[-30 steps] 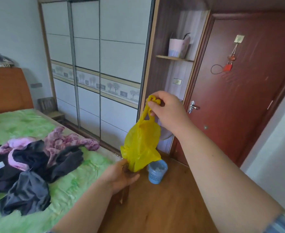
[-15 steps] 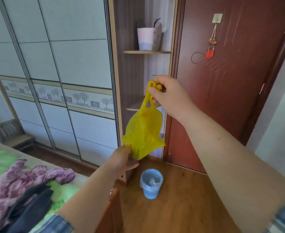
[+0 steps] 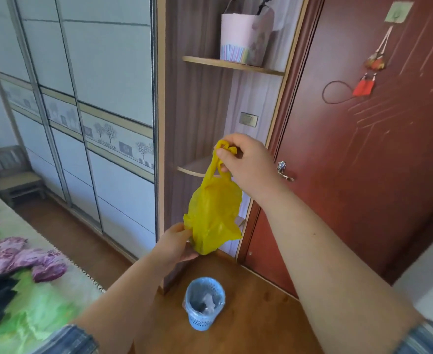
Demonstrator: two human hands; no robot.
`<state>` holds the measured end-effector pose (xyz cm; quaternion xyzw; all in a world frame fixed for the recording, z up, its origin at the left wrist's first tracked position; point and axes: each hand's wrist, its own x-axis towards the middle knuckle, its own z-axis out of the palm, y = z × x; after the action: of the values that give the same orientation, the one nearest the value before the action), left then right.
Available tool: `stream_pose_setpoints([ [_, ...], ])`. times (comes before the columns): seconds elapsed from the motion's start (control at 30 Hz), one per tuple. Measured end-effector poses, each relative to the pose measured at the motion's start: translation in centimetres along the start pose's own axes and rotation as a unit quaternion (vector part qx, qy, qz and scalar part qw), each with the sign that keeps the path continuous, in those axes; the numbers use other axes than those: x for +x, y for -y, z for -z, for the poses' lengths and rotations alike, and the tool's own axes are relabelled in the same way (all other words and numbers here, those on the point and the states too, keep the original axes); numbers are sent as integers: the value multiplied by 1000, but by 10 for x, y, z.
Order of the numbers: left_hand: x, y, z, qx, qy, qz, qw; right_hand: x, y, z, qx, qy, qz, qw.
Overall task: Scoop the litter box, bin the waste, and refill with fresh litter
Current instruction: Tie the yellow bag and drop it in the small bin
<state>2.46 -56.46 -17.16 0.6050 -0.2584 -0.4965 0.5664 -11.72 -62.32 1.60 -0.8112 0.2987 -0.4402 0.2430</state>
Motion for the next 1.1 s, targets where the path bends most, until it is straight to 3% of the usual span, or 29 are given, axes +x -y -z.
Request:
stream_pose_setpoints([
  [0.17,113,8,-7,63,-20,7,998,56,-78,-19,-3,38,-9,999],
  [0.37,238,2,-11,142,20,-29,989,131,-176,-50,10,54,-55,997],
  [0.63,392,39,0,247,47,-4,968,197,-313,-117,21,98,-174,980],
  [0.87,492,162,30,303,85,98,944,177,-439,-190,52,165,-280,944],
  [1.1,525,229,24,447,85,176,873,101,-581,-277,43,249,-363,897],
])
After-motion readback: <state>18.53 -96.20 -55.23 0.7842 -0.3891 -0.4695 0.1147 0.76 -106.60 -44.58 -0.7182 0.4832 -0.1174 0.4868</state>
